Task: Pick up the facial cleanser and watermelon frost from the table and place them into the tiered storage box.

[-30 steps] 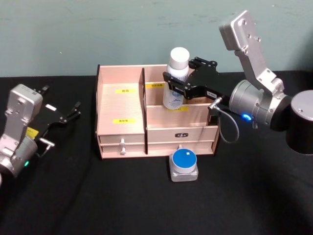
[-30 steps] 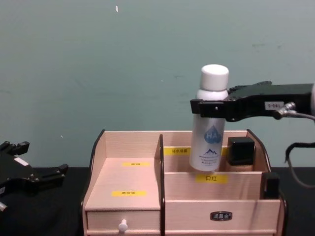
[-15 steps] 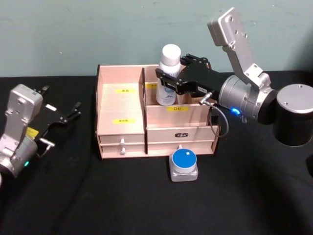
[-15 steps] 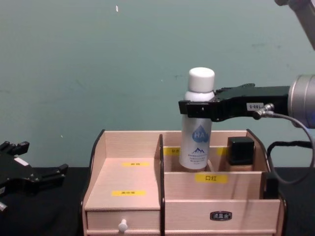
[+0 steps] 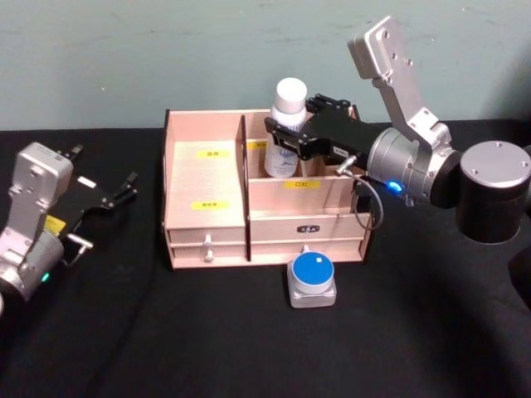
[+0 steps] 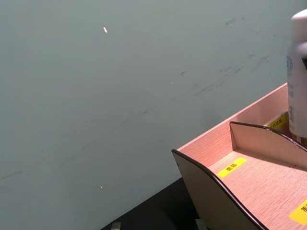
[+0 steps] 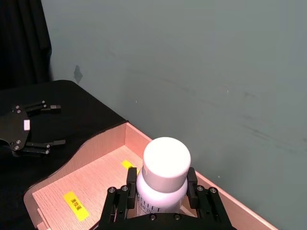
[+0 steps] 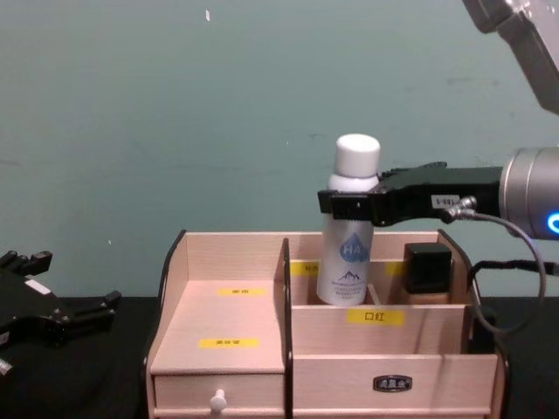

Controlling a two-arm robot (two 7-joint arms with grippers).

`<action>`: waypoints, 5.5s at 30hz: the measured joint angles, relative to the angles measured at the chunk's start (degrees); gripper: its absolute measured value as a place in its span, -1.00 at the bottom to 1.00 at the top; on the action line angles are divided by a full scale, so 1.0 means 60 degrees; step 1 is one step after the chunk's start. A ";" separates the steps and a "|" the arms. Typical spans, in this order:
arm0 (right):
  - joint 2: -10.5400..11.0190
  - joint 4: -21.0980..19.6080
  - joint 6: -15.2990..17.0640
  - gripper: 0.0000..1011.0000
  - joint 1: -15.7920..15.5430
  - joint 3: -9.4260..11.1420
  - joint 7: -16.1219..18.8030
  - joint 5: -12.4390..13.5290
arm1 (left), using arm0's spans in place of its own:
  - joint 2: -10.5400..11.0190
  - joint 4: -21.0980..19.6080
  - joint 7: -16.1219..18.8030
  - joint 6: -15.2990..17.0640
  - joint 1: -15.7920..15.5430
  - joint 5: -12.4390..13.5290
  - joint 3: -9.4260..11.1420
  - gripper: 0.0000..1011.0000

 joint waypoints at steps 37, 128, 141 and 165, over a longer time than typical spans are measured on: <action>-0.0191 0.0821 0.0015 0.20 0.0050 -0.0288 0.0194 -0.0213 | 0.0000 0.0000 0.0000 0.0000 0.0000 0.0000 0.0000 0.98; 0.2410 -0.3546 0.1245 0.98 -0.4914 0.0974 -0.0386 0.0485 | 0.0000 0.0000 0.0001 0.0000 0.0000 0.0000 0.0000 0.98; 0.2051 -0.3168 0.1169 0.98 -0.4437 0.0531 -0.0141 0.0029 | 0.0000 0.0000 0.0000 0.0000 0.0000 0.0001 0.0000 0.98; 0.1594 -0.2542 0.1115 0.98 -0.4036 0.0313 0.0042 -0.0226 | 0.0000 0.0000 0.0001 0.0000 0.0000 0.0000 0.0001 0.98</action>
